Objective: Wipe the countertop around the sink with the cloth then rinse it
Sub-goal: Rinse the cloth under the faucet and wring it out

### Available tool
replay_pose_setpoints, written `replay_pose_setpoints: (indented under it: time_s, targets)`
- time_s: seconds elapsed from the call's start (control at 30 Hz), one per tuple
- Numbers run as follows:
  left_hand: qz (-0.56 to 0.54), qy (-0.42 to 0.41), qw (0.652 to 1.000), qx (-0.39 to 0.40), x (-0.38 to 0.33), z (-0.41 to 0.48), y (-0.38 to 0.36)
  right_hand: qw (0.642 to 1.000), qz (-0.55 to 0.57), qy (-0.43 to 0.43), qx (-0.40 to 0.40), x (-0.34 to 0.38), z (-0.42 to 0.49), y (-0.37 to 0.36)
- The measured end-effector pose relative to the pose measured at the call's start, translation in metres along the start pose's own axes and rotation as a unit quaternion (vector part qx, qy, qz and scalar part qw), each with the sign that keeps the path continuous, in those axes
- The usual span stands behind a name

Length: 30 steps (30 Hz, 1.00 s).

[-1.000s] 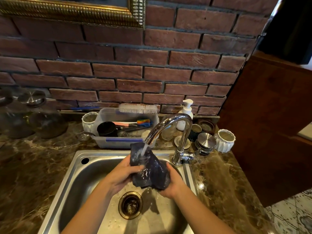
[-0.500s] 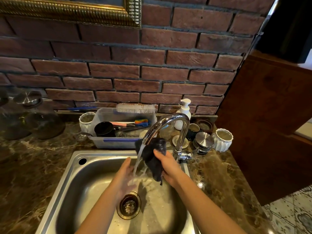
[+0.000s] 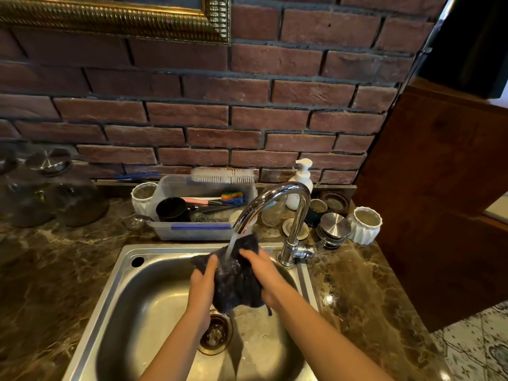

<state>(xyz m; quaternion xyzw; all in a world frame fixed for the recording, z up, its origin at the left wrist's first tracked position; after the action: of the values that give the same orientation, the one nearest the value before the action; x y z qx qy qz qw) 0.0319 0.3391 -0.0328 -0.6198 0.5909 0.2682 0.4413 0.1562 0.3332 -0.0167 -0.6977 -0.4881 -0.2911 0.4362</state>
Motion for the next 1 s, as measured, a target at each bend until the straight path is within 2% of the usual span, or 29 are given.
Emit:
replay_pose_setpoints:
  time_s: [0.1,0.2,0.3,0.37,0.47,0.53,0.63,0.7,0.77,0.83,0.93,1.0]
  targets:
    - [-0.027,-0.055,0.997,-0.046,-0.013,-0.006,0.0,0.999,-0.002,0.021,-0.037,-0.014,0.01,-0.01]
    - [-0.049,-0.035,0.997,-0.051,-0.015,-0.007,0.003,0.996,-0.004,0.03,-0.081,-0.022,0.013,-0.011]
    - [-0.04,-0.005,0.999,-0.015,-0.011,-0.004,0.007,0.994,0.041,-0.021,-0.099,-0.032,0.011,-0.01]
    - [-0.037,0.006,0.999,0.01,-0.009,-0.001,0.011,0.986,0.122,-0.064,-0.091,-0.039,0.006,-0.01]
    - [-0.079,0.031,0.995,0.049,-0.01,0.003,0.023,0.943,0.298,-0.139,-0.049,-0.049,0.001,-0.012]
    - [-0.074,0.028,0.995,0.062,-0.014,0.006,0.035,0.925,0.352,-0.139,-0.04,-0.047,0.003,-0.006]
    - [-0.048,0.022,0.998,0.021,-0.013,0.007,0.055,0.938,0.332,-0.092,-0.035,-0.034,0.01,0.0]
    - [-0.036,0.02,0.999,0.013,-0.01,0.002,0.055,0.963,0.264,-0.047,-0.033,-0.022,0.013,-0.001]
    - [-0.043,0.019,0.996,0.073,-0.007,-0.006,0.033,0.985,0.17,-0.022,-0.019,-0.013,0.004,-0.014]
    - [-0.075,0.026,0.988,0.134,-0.004,-0.014,0.005,0.994,0.096,-0.028,0.031,-0.012,-0.011,-0.036]
    - [-0.109,0.032,0.988,0.101,-0.003,-0.014,-0.011,0.992,0.065,-0.054,0.096,-0.016,-0.026,-0.05]
    - [-0.157,0.048,0.984,0.063,0.001,-0.008,-0.002,0.987,0.094,-0.059,0.119,-0.016,-0.022,-0.042]
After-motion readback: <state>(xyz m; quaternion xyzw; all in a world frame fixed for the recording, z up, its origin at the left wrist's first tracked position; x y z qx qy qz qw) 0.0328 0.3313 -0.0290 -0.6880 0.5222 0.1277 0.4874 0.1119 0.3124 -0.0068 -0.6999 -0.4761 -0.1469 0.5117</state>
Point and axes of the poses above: each hand's wrist, its own z-axis towards the middle knuckle, its own y-axis out of the back of the hand, x = y × z, the point moved 5 cm from there along z, towards the middle knuckle, and after that the axes turned 10 degrees about x, right-handed, at the moved point
